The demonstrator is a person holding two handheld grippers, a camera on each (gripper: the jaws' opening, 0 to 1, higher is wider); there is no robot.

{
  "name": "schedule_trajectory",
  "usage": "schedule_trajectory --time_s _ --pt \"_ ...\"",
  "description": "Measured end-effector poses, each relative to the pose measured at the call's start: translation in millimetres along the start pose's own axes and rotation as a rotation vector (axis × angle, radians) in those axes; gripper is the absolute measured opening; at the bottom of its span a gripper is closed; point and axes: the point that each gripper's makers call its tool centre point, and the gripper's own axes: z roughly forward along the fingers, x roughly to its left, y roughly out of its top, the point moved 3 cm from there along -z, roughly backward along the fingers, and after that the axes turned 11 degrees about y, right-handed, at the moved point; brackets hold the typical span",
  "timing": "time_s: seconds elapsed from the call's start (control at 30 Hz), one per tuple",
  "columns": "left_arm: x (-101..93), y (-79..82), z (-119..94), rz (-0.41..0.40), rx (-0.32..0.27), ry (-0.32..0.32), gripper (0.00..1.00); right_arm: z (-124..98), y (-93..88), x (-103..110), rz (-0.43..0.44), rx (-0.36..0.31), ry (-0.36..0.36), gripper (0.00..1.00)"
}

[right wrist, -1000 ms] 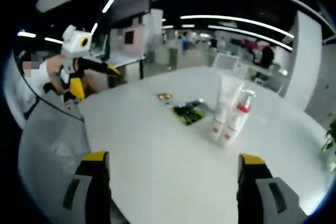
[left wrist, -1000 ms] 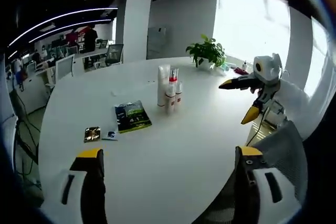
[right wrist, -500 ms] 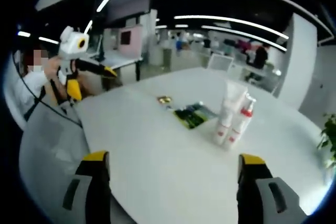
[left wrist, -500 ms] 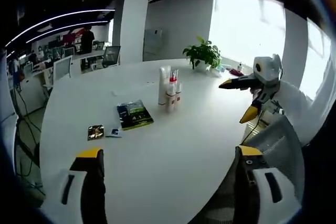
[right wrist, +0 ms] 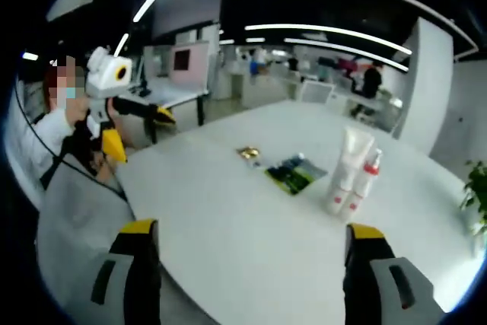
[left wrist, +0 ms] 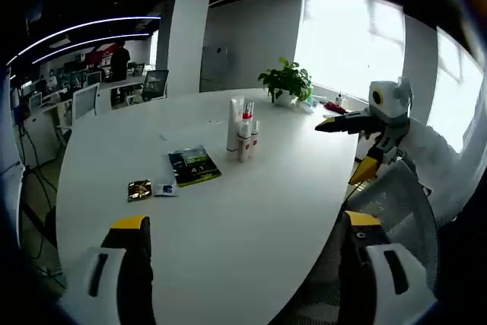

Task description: Arrange the skincare products in the storage area until every visible bottle or jar stands upright without overlapping.

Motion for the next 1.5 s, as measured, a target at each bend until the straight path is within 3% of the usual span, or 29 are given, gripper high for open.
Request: schedule_trajectory --time_s 0.27,0.37,0.6,0.83,1.07,1.5 --pt "5.1 -6.5 -3.9 -0.003 0.003 -0.008 0.99 -0.3 3.2 7.9 0.010 0.007 -0.008 0.99" --pt "4.6 -0.7 -7.1 -0.008 -0.030 -0.012 0.99 -1.0 6.1 5.6 0.002 0.000 -0.008 0.99" --pt "2.6 -1.2 -1.7 -0.033 -0.019 -0.028 0.99 5.7 9.2 -2.8 -0.006 -0.004 0.004 0.99" --pt "10.2 11.0 5.0 -0.015 -0.037 0.027 0.99 12.3 15.0 -10.1 -0.027 -0.014 0.042 0.99" --pt "-0.4 18.5 15.2 -0.008 -0.048 0.006 0.99 16.9 12.1 -16.0 -0.048 0.007 0.069 0.99" --pt "-27.3 30.5 33.0 -0.054 -0.059 0.046 0.99 12.9 -3.5 -37.0 -0.084 0.031 0.135 0.99"
